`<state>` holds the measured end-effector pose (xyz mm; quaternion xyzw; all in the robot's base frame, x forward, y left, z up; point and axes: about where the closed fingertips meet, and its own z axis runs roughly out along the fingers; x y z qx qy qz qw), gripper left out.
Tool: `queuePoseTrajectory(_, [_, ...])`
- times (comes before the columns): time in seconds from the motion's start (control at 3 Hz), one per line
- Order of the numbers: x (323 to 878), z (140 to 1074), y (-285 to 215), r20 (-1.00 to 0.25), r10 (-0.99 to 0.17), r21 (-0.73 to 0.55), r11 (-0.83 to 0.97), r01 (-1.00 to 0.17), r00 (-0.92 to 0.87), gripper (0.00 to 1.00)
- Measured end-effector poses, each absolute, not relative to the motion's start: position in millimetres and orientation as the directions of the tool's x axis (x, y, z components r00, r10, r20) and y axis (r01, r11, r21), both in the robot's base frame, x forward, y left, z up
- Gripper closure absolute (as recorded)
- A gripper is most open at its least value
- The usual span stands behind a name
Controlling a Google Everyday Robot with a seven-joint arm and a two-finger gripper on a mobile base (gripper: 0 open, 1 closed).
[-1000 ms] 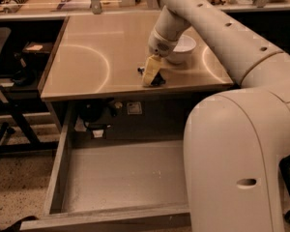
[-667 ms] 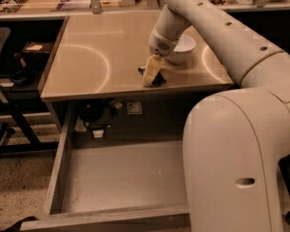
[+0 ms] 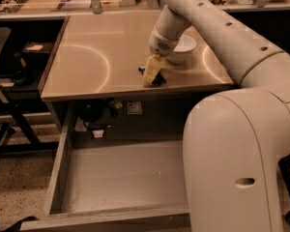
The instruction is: Pick rxbar blueberry from top drawer and place on counter
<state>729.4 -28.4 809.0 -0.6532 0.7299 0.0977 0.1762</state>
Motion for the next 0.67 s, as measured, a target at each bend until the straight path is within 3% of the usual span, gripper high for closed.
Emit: queuePoseTrajectory(0.67, [729.4,809.0,-28.3,-0.385,-0.919,-0.088,0.128,-0.988,-0.085,0.11])
